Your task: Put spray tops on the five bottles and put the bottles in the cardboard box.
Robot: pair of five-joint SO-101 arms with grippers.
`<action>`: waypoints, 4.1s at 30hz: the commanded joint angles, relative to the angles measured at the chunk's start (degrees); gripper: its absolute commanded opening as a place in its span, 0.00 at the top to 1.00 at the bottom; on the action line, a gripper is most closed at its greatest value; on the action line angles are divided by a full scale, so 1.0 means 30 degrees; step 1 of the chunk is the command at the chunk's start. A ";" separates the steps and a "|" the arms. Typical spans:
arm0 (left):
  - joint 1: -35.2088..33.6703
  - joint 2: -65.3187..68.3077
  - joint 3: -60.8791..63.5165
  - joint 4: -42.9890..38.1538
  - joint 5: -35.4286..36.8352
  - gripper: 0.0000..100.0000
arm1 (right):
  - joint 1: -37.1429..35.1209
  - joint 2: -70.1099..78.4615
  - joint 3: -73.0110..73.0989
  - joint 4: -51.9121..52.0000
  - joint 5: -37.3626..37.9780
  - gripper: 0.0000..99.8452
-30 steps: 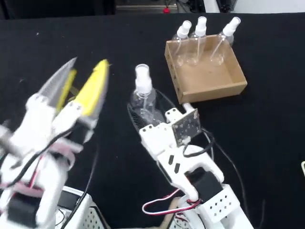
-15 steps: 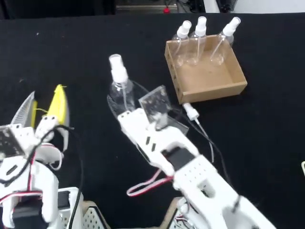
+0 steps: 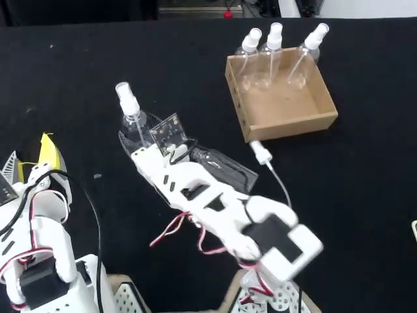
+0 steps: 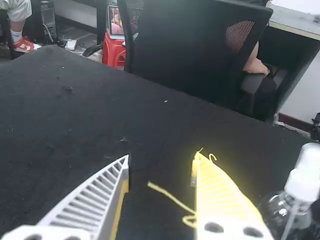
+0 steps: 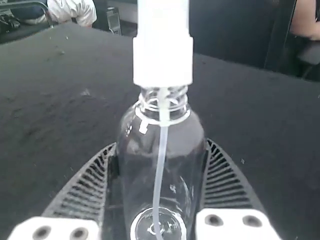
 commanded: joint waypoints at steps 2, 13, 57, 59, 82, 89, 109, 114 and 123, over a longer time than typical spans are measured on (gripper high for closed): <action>-0.0190 -0.0088 -0.0366 0.0029 0.0147 0.80 | 0.0674 0.1597 -0.1158 -0.2051 0.0000 0.88; -0.0190 -0.0117 -0.0396 -0.0029 0.0147 0.80 | 0.0352 0.2418 -0.0015 -0.2139 0.0000 0.88; -0.0161 -0.0117 -0.2066 0.0088 0.0029 0.80 | -0.0293 0.0982 0.2183 -0.3546 -0.0088 0.65; -0.0161 -0.0117 -0.2007 0.0088 0.0000 0.80 | -0.0293 0.0894 0.2183 -0.3868 -0.0059 0.65; -0.0190 -0.0117 -0.1919 0.0088 0.0000 0.80 | -0.0293 -0.3121 0.1919 -0.0674 -0.0762 0.65; -0.0190 -0.0117 -0.1919 0.0088 0.0000 0.80 | -0.0293 -0.3121 0.1890 -0.0674 -0.0733 0.65; -0.0190 -0.0117 -0.1949 0.0234 0.0000 0.80 | 0.0029 -0.6725 0.3824 -0.0674 0.0908 0.91; -0.0044 -0.0117 -0.2037 0.0938 0.0059 0.80 | 0.0821 -1.2967 0.6491 0.1875 0.1407 0.95; -0.0015 -0.0117 -0.2095 0.0908 0.0117 0.80 | 0.5245 -2.3370 0.2359 1.7201 -0.1465 0.90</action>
